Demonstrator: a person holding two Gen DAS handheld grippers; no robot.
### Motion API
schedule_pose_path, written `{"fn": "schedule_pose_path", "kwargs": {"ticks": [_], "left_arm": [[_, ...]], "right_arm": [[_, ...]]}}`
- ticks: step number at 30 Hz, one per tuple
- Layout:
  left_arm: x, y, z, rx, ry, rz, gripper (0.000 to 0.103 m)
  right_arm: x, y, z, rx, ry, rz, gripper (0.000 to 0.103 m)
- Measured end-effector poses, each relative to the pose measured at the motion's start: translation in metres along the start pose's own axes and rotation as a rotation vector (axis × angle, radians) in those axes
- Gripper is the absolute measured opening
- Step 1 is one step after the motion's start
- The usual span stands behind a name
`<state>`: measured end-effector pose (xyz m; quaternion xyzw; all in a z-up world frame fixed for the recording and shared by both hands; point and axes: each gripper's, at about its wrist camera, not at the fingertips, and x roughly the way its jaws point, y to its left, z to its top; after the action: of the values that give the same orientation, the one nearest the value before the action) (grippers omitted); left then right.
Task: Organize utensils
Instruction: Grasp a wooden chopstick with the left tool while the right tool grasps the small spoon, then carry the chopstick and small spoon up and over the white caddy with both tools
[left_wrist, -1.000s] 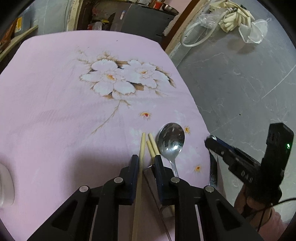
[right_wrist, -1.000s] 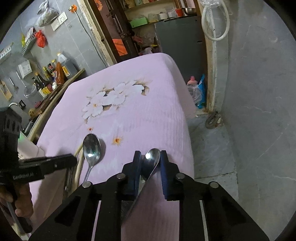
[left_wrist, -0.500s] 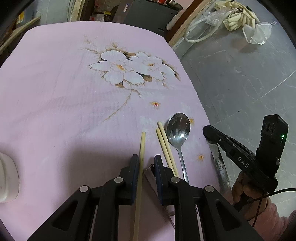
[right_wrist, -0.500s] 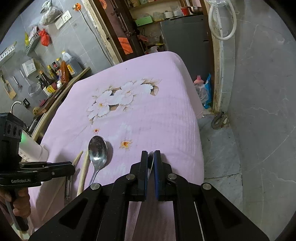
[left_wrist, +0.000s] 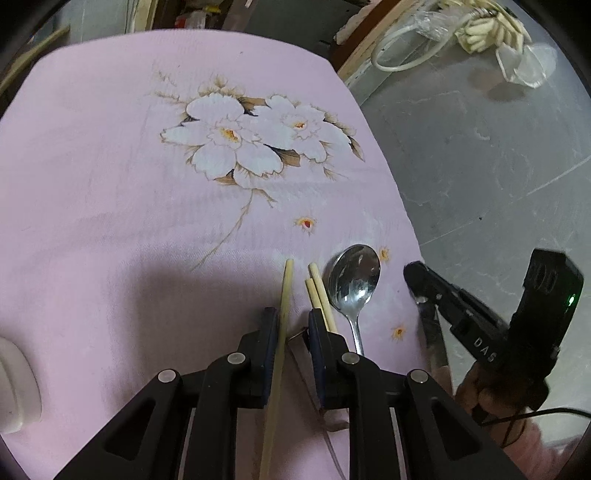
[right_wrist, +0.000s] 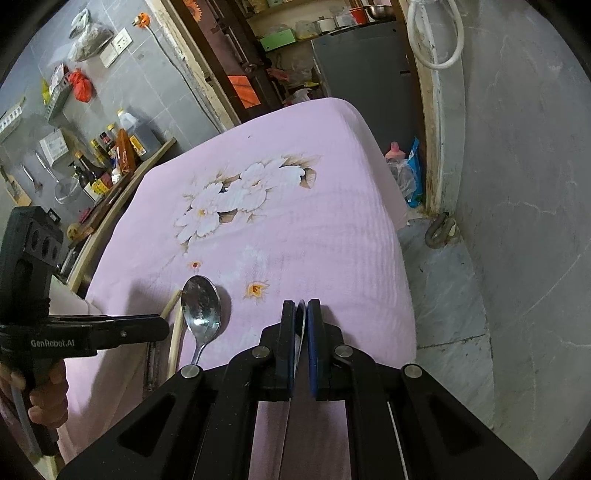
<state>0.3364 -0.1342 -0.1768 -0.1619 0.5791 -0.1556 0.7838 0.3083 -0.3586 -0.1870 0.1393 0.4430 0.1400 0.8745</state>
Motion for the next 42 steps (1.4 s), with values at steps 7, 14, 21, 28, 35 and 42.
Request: {"fn": "schedule_pose_path", "kwargs": {"ticks": [7, 14, 21, 28, 35, 42], "left_arm": [[0.002, 0.007, 0.005, -0.042, 0.037, -0.048, 0.017], [0.003, 0.004, 0.011, -0.009, 0.049, -0.033, 0.014], [0.009, 0.010, 0.024, -0.051, 0.096, -0.031, 0.008], [0.011, 0.001, 0.028, -0.013, 0.122, 0.007, 0.006], [-0.011, -0.004, 0.018, 0.027, -0.002, 0.034, 0.005], [-0.067, -0.008, 0.004, 0.088, -0.192, 0.016, 0.005]], "right_arm": [[0.001, 0.005, -0.002, 0.024, 0.017, 0.037, 0.004], [0.005, 0.016, -0.009, 0.030, 0.043, 0.069, 0.004], [0.009, 0.014, -0.008, 0.055, 0.078, 0.093, 0.004], [0.014, 0.015, -0.005, 0.076, 0.122, 0.090, 0.004], [-0.008, 0.020, -0.001, 0.120, 0.042, 0.076, 0.004], [-0.039, 0.032, -0.002, 0.161, -0.081, 0.034, 0.004]]}}
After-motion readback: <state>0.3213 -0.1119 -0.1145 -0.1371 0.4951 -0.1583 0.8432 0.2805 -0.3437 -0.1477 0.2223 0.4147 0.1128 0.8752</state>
